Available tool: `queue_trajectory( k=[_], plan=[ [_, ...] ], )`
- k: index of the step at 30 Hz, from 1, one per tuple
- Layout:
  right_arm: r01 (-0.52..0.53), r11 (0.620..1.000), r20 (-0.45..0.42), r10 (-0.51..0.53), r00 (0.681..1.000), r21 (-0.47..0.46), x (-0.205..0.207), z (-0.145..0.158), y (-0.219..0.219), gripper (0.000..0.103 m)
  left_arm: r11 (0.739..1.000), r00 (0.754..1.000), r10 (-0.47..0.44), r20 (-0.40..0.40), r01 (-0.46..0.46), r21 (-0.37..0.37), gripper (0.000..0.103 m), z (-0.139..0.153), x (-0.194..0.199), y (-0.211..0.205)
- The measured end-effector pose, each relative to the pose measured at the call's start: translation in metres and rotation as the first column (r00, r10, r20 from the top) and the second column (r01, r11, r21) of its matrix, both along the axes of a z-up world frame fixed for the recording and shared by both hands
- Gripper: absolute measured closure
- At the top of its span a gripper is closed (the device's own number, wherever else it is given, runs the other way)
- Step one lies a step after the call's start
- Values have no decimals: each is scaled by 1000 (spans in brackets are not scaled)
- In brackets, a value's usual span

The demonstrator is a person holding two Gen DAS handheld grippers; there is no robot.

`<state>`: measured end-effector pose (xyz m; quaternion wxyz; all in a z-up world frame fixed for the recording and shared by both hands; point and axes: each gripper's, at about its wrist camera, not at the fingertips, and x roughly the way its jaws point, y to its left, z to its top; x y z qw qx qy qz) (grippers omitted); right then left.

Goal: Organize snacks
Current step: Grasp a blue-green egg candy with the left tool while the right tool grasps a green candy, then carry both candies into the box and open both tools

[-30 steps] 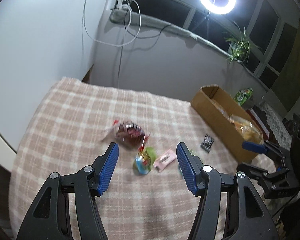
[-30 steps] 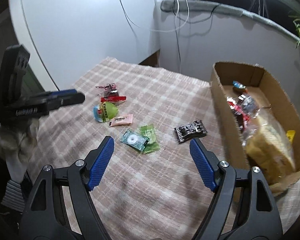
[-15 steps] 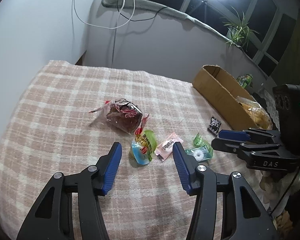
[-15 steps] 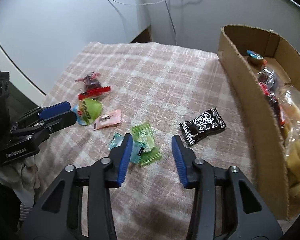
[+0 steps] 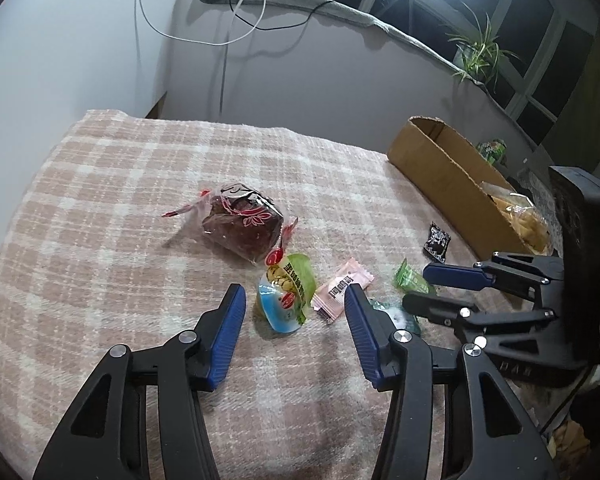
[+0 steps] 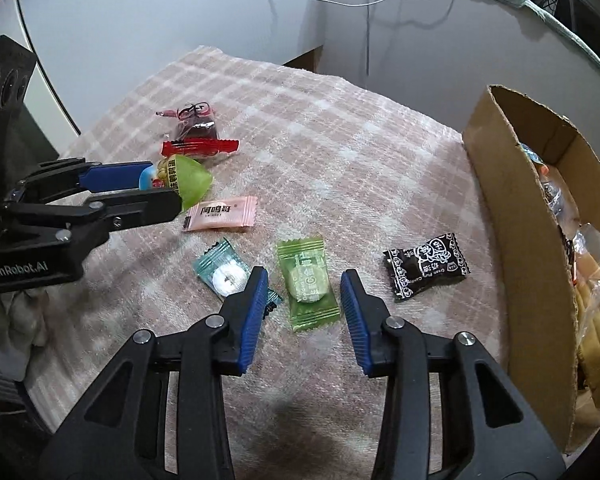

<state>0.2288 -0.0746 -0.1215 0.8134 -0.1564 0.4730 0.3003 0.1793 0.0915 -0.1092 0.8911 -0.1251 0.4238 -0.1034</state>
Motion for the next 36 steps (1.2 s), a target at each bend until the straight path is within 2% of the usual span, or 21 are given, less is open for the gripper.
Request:
queue_trajectory(
  k=[4, 6, 9, 15, 21, 30, 36],
  plan=[
    [-9, 1000, 7, 9, 1000, -21, 0, 1, 0, 70, 1000, 1000, -8, -2, 8, 26, 53, -2, 4, -7],
    [-9, 999, 13, 9, 1000, -32, -1, 1, -1, 78, 999, 1000, -15, -7, 15, 40, 66, -4, 6, -10],
    [-11, 999, 11, 11, 1000, -30, -1, 1, -2, 80, 998, 1000, -20, -21, 21, 53, 76, -8, 10, -13],
    [3, 1000, 12, -3, 1000, -5, -3, 2, -7, 81, 996, 1000, -27, -6, 28, 80, 77, -8, 8, -18],
    [14, 999, 32, -15, 999, 32, -9, 13, -16, 81, 998, 1000, -14, 20, 12, 64, 78, -3, 1, -14],
    [24, 994, 75, -31, 997, 102, -18, 46, -37, 81, 1000, 998, -7, 67, 6, 21, 78, 20, -10, -11],
    [68, 985, 113, -87, 990, 157, -11, 75, -69, 81, 1000, 995, -18, 100, 17, 4, 79, 37, -5, -21]
  ],
)
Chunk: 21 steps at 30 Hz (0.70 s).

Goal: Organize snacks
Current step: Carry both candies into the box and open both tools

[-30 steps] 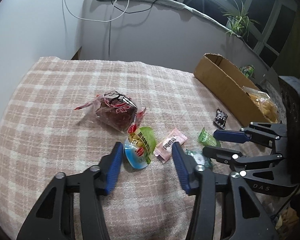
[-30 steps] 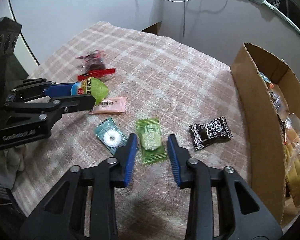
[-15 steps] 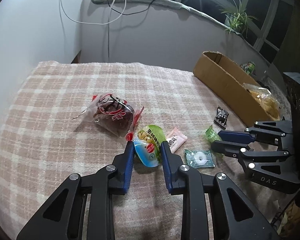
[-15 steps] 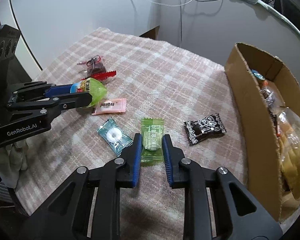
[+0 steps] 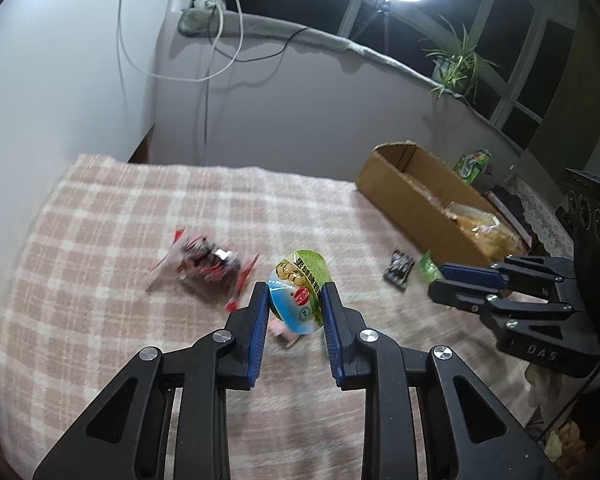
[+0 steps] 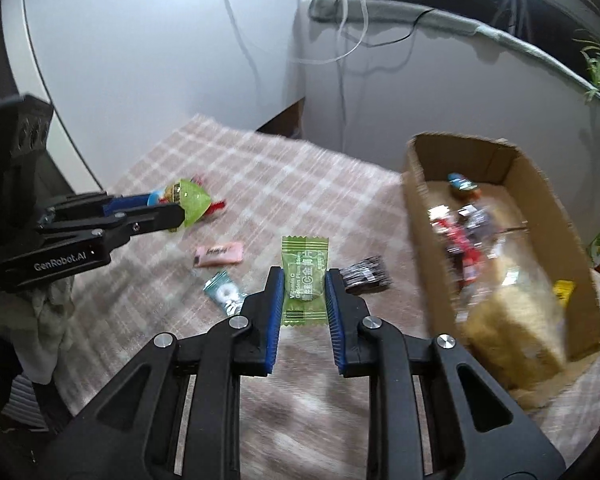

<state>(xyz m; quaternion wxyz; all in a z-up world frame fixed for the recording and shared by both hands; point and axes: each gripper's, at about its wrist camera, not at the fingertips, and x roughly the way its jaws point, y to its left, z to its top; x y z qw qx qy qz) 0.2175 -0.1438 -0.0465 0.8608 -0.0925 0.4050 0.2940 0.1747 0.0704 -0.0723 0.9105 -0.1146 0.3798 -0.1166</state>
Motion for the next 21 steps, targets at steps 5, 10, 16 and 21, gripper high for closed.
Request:
queue_trajectory(
  k=[5, 10, 16, 21],
  plan=[
    [62, 998, 19, -62, 998, 33, 14, 17, -33, 81, 1000, 999, -22, 27, 23, -13, 79, 14, 12, -18],
    [114, 992, 22, -115, 993, 47, 29, 22, -65, 81, 999, 998, -51, 43, 52, -16, 79, 23, 29, -37],
    [169, 984, 15, -170, 985, 57, 50, 24, -99, 81, 996, 996, -80, 49, 82, -29, 79, 29, 52, -61],
    [210, 974, -12, -210, 978, 85, 69, 22, -125, 81, 993, 992, -111, 53, 113, -29, 79, 34, 74, -86]
  ],
)
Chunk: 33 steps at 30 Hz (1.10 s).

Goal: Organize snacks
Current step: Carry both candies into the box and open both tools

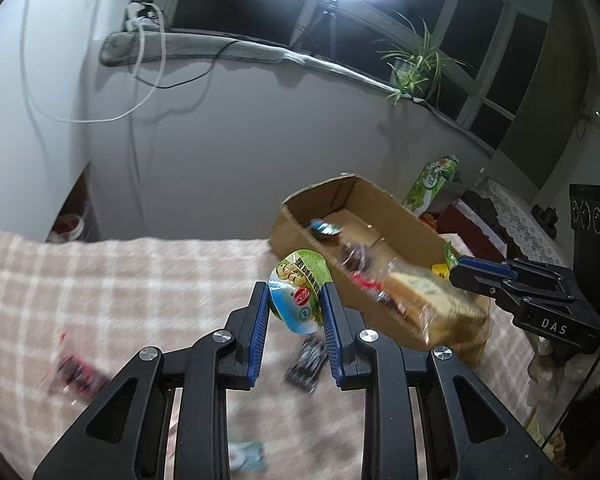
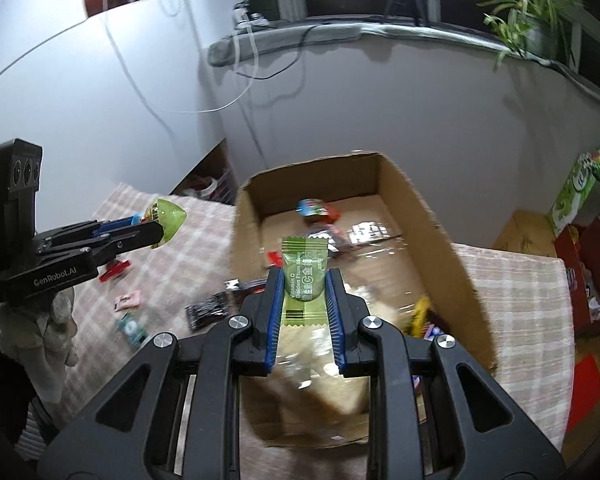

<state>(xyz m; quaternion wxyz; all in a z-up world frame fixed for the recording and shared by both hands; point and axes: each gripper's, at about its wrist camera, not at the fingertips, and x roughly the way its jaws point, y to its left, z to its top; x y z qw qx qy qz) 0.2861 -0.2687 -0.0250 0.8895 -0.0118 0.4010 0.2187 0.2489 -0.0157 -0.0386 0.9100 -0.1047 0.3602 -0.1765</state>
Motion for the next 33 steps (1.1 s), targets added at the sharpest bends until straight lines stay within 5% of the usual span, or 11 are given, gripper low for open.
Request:
queue_trajectory(
  k=[26, 27, 29, 32, 33],
  plan=[
    [67, 998, -70, -65, 995, 21, 43, -32, -43, 78, 997, 997, -61, -50, 64, 52, 78, -13, 55, -62],
    [70, 997, -68, -69, 995, 17, 42, -32, -44, 76, 996, 997, -62, -49, 65, 53, 78, -13, 55, -63],
    [77, 997, -61, -76, 995, 14, 41, -31, -44, 47, 996, 997, -62, -51, 65, 65, 71, -13, 56, -66],
    [74, 997, -53, -73, 996, 13, 38, -29, -43, 34, 996, 998, -55, -44, 58, 71, 43, -11, 55, -67],
    [74, 997, -49, -73, 996, 11, 37, -28, -43, 33, 996, 998, -52, -39, 54, 73, 43, -10, 54, -67]
  ],
)
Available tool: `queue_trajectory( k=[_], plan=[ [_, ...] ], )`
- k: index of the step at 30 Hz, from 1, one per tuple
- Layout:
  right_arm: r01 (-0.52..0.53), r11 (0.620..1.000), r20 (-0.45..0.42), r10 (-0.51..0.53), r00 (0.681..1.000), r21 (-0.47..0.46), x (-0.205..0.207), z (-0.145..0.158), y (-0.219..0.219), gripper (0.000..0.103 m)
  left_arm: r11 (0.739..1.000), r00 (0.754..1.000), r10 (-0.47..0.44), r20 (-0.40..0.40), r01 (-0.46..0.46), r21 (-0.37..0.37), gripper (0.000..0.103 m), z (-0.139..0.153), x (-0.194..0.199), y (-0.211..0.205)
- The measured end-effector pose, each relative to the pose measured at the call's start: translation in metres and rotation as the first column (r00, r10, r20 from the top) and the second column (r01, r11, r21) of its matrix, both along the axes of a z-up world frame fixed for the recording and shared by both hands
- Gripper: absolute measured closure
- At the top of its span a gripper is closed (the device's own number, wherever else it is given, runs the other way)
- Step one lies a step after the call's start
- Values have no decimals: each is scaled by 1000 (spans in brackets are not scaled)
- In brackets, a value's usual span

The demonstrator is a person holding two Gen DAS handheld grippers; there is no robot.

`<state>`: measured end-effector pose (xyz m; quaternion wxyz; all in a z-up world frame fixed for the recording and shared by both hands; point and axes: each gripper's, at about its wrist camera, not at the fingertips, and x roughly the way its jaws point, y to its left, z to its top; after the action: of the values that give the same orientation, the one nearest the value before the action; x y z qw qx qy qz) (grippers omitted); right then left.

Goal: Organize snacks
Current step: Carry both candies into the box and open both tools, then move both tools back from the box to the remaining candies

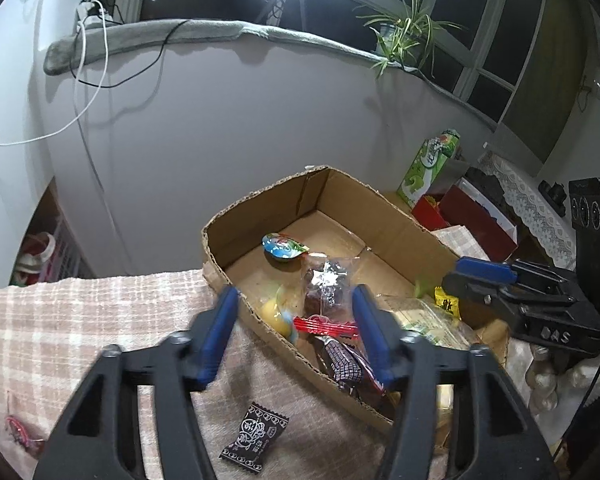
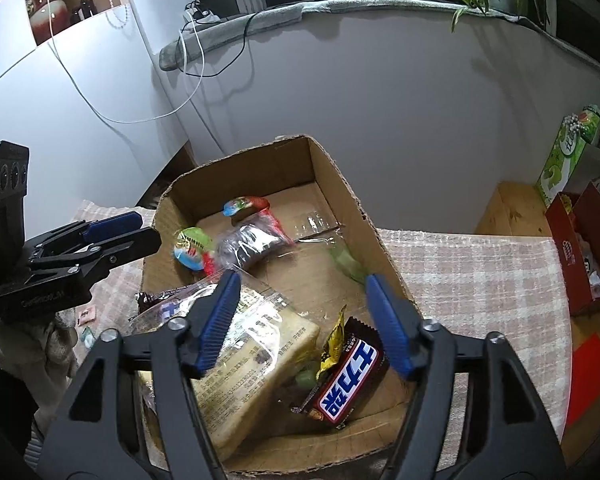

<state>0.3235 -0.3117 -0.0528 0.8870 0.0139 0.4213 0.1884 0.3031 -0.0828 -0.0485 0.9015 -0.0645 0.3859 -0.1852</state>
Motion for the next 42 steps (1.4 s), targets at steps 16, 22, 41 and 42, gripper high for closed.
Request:
queue_trajectory(
  k=[16, 22, 41, 42],
  plan=[
    [11, 1000, 16, -11, 1000, -13, -14, 8, 2, 25, 1000, 1000, 5, 1, -5, -3, 43, 4, -4, 2],
    [-6, 1000, 34, 6, 999, -6, -25, 18, 9, 25, 1000, 1000, 15, 6, -15, -7, 43, 8, -11, 10],
    [-159, 987, 105, 159, 982, -9, -89, 53, 82, 25, 993, 993, 110, 53, -108, -40, 43, 34, -69, 80],
    [-167, 986, 105, 167, 980, -10, -91, 52, 86, 25, 992, 991, 118, 55, -116, -41, 43, 35, -72, 86]
  ],
)
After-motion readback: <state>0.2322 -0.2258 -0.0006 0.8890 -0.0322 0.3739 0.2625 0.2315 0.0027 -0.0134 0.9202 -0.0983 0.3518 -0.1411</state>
